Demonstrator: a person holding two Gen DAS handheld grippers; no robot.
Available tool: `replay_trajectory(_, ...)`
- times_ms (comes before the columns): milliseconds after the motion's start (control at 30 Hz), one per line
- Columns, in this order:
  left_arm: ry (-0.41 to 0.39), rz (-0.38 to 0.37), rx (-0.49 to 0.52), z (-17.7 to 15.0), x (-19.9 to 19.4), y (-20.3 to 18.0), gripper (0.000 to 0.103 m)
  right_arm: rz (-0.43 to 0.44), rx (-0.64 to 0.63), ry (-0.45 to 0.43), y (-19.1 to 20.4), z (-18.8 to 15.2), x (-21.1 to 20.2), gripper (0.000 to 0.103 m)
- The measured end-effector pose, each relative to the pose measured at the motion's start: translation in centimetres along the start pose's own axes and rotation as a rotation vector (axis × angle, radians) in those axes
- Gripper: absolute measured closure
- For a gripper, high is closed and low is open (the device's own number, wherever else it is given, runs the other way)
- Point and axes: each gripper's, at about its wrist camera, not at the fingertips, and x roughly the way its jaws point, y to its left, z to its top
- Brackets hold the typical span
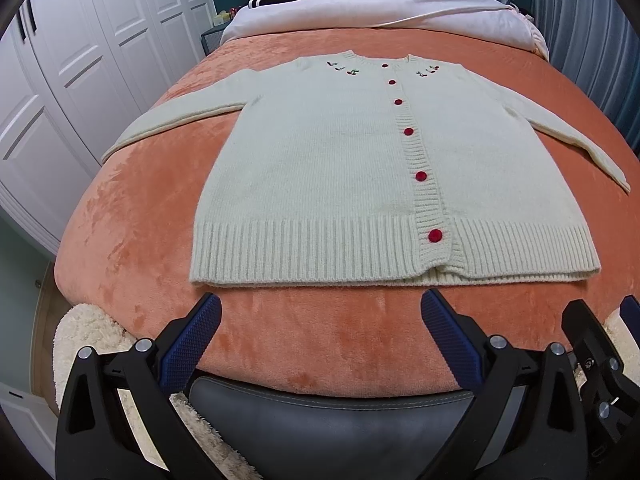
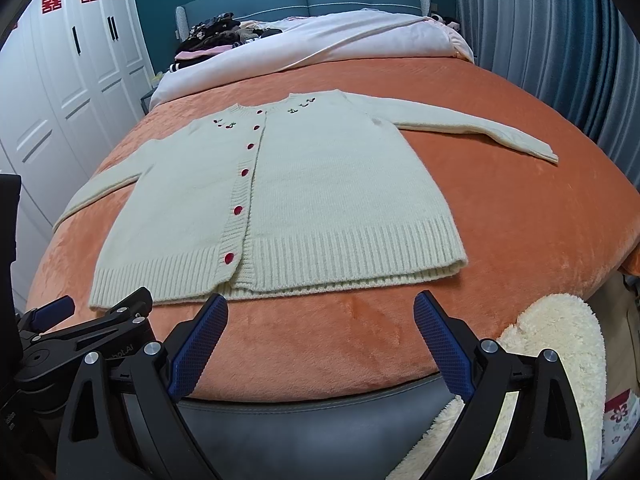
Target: Fold small clothes
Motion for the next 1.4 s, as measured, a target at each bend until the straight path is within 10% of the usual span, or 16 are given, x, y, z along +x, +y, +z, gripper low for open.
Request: replay_trajectory(1400,0.060,-0.051,-0.052,1.0,1.7,1.2,0.005,0.017,0.057,-0.001,-3.4,1.4,2.0,0.011)
